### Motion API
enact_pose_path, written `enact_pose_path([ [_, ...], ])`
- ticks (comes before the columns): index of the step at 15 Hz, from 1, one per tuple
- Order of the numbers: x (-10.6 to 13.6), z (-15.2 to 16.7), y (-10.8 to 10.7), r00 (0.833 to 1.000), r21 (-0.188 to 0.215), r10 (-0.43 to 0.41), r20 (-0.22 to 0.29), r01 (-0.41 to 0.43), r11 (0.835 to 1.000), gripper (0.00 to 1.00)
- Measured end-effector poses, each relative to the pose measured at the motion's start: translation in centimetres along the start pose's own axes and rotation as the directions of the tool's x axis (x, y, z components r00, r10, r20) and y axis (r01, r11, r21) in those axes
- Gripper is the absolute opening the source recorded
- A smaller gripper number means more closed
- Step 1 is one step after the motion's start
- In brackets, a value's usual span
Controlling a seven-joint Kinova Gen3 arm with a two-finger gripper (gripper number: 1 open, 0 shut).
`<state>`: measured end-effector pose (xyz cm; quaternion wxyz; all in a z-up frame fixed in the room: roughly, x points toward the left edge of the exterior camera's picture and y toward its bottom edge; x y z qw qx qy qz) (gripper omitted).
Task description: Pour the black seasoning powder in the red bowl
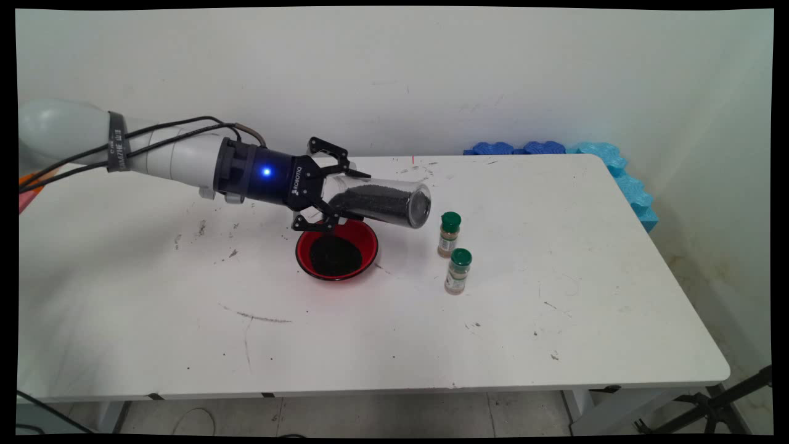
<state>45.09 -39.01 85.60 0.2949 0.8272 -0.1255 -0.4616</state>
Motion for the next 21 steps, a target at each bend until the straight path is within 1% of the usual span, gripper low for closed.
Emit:
enact_pose_path([
  [3, -0.2, 0.0, 0.3, 0.996, 0.010, 0.089, 0.006, -0.089, 0.996, 0.00],
  [6, -0.5, -0.1, 0.7, 0.979, 0.017, 0.203, 0.014, -0.203, 0.979, 0.00],
  [7, -0.5, -0.1, 0.8, 0.970, 0.019, 0.241, 0.016, -0.241, 0.970, 0.00],
  [10, -0.8, -0.1, 1.4, 0.932, 0.022, 0.363, 0.023, -0.363, 0.931, 0.00],
  [11, -0.8, -0.1, 1.5, 0.921, 0.023, 0.388, 0.025, -0.388, 0.921, 0.00],
  [12, -0.9, -0.1, 1.7, 0.905, 0.023, 0.425, 0.028, -0.426, 0.904, 0.00],
  [13, -0.9, -0.1, 1.8, 0.893, 0.023, 0.449, 0.029, -0.450, 0.893, 0.00],
  [14, -1.0, -0.1, 2.0, 0.872, 0.020, 0.489, 0.032, -0.490, 0.872, 0.00],
  [15, -1.2, -0.1, 2.4, 0.841, 0.016, 0.540, 0.036, -0.541, 0.841, 0.00],
  [17, -1.3, -0.2, 2.8, 0.794, 0.011, 0.606, 0.040, -0.607, 0.795, 0.00],
  [18, -1.4, -0.2, 3.1, 0.761, 0.010, 0.647, 0.043, -0.648, 0.762, 0.00],
  [19, -1.5, -0.2, 3.3, 0.735, 0.009, 0.676, 0.045, -0.677, 0.736, 0.00],
  [20, -1.6, -0.2, 3.6, 0.706, 0.009, 0.707, 0.049, -0.708, 0.706, 0.00],
  [21, -1.7, -0.2, 3.9, 0.663, 0.008, 0.746, 0.055, -0.748, 0.664, 0.00],
])
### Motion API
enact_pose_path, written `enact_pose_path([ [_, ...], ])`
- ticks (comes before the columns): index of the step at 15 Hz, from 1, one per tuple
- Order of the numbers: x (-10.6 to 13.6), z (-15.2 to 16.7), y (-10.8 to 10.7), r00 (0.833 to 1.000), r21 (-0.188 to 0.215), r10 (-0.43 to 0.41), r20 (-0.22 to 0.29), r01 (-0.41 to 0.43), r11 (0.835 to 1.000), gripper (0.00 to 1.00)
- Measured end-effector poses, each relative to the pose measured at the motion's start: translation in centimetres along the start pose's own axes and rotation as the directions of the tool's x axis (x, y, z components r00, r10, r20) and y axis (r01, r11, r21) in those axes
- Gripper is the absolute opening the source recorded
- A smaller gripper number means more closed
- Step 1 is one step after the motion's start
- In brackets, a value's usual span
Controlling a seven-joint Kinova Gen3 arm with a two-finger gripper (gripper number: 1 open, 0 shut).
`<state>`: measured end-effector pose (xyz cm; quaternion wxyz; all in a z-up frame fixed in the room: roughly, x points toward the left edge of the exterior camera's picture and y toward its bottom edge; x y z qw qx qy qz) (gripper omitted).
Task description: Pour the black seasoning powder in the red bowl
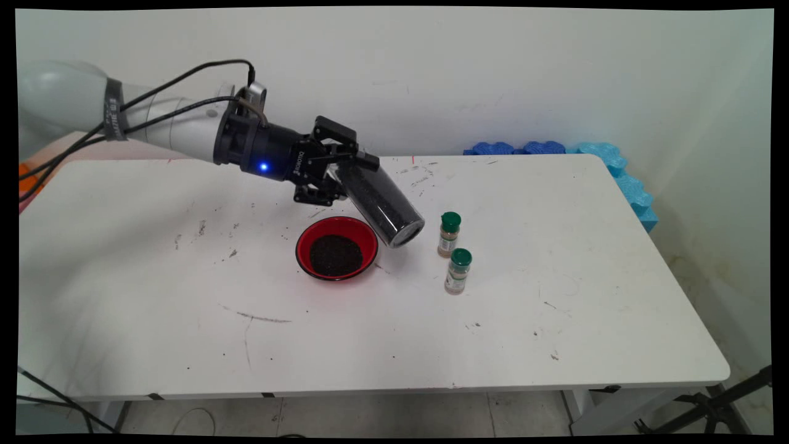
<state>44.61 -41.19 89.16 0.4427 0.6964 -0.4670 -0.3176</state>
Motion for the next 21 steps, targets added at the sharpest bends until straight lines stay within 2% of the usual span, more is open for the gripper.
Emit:
enact_pose_path([
  [2, 0.2, 0.0, 0.3, 0.997, 0.005, 0.073, 0.009, -0.073, 0.997, 0.00],
  [5, 0.4, 0.0, 0.8, 0.982, 0.011, 0.186, 0.023, -0.186, 0.983, 0.00],
  [7, 0.6, -0.1, 1.1, 0.963, 0.014, 0.267, 0.033, -0.267, 0.963, 0.00],
  [9, 0.8, -0.1, 1.5, 0.936, 0.019, 0.348, 0.041, -0.349, 0.937, 0.00],
  [11, 1.0, -0.1, 2.0, 0.887, 0.027, 0.459, 0.053, -0.461, 0.887, 0.00],
  [12, 1.2, 0.0, 2.3, 0.854, 0.029, 0.517, 0.059, -0.520, 0.854, 0.00],
  [14, 1.3, 0.0, 2.9, 0.802, 0.033, 0.593, 0.066, -0.596, 0.802, 0.00],
  [15, 1.4, 0.0, 3.2, 0.767, 0.038, 0.638, 0.070, -0.641, 0.766, 0.00],
  [16, 1.5, 0.1, 3.5, 0.738, 0.042, 0.670, 0.074, -0.674, 0.738, 0.00],
  [17, 1.5, 0.1, 3.7, 0.722, 0.045, 0.688, 0.075, -0.692, 0.721, 0.00],
  [19, 1.6, 0.2, 4.3, 0.670, 0.053, 0.739, 0.078, -0.743, 0.668, 0.00],
  [20, 1.6, 0.2, 4.4, 0.653, 0.055, 0.753, 0.080, -0.757, 0.651, 0.00],
  [21, 1.5, 0.3, 4.7, 0.625, 0.054, 0.777, 0.083, -0.781, 0.622, 0.00],
])
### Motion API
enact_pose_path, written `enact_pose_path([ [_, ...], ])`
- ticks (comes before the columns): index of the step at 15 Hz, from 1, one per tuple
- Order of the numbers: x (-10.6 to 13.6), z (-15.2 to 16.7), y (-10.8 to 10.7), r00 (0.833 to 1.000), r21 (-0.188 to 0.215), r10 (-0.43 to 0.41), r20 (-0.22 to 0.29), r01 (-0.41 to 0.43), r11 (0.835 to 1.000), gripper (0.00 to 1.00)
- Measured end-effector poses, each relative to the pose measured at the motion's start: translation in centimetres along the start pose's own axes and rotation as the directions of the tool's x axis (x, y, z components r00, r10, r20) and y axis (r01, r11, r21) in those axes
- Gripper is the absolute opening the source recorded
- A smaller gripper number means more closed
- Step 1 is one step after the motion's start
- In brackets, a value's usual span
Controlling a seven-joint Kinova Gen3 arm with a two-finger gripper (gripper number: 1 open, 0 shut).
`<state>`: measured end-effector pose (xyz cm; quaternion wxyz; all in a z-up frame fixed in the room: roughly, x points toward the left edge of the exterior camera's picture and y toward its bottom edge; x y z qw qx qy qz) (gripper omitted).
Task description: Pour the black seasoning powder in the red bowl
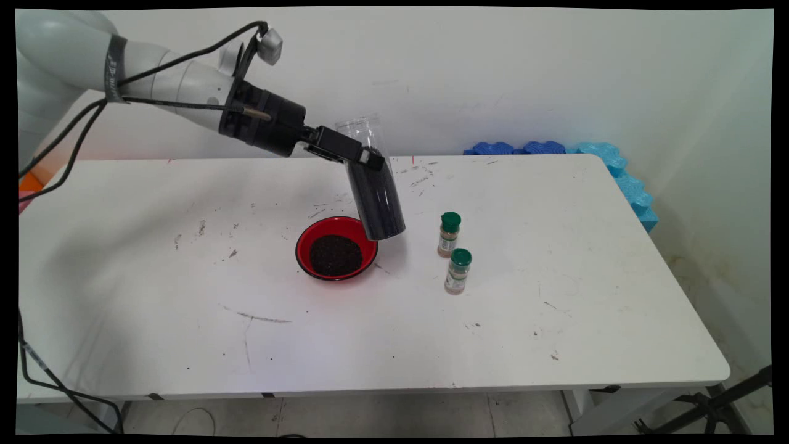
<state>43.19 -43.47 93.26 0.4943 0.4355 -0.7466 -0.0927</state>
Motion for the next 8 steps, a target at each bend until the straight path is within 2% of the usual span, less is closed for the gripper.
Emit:
enact_pose_path([
  [3, 0.2, 0.1, 0.8, 0.991, -0.001, 0.136, 0.003, -0.136, 0.991, 0.00],
  [5, 0.1, 0.2, 1.6, 0.967, -0.007, 0.254, 0.010, -0.254, 0.967, 0.00],
  [8, 0.0, 0.3, 2.3, 0.936, -0.010, 0.350, 0.019, -0.350, 0.937, 0.00],
])
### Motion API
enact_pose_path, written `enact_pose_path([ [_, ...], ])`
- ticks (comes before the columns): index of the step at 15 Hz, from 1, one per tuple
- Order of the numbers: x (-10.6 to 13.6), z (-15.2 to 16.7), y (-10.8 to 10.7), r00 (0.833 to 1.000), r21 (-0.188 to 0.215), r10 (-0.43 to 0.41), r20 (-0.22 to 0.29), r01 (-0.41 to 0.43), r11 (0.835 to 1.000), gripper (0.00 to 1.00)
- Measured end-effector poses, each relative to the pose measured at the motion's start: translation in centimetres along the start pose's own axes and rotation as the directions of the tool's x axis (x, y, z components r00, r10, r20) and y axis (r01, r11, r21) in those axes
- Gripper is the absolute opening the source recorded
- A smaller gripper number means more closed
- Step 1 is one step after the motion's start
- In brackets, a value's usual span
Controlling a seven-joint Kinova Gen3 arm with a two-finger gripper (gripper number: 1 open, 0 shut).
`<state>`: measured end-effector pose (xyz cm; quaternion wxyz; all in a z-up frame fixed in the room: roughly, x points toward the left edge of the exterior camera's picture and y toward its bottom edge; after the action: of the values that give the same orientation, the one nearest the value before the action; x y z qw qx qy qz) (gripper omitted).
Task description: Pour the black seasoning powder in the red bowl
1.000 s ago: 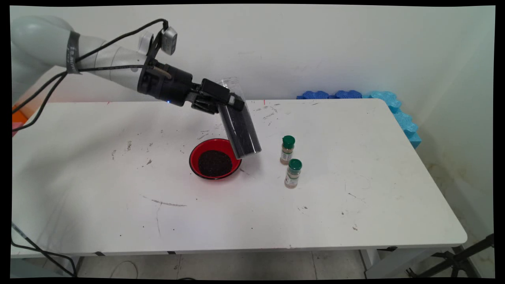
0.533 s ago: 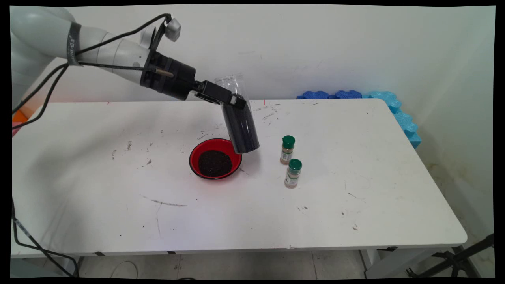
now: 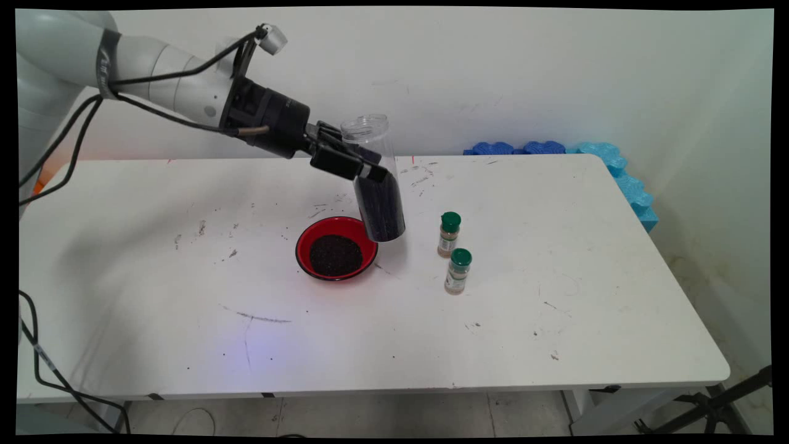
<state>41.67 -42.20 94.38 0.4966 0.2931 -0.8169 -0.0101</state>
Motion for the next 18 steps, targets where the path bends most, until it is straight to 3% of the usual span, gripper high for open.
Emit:
enact_pose_path([
  [3, 0.1, 0.1, 0.7, 0.994, 0.004, 0.107, 0.014, -0.107, 0.994, 0.00],
  [8, -0.1, 0.4, 1.3, 0.983, 0.010, 0.179, 0.030, -0.180, 0.984, 0.00],
  [18, -1.6, 2.0, 2.9, 0.981, 0.025, 0.181, 0.067, -0.183, 0.983, 0.00],
])
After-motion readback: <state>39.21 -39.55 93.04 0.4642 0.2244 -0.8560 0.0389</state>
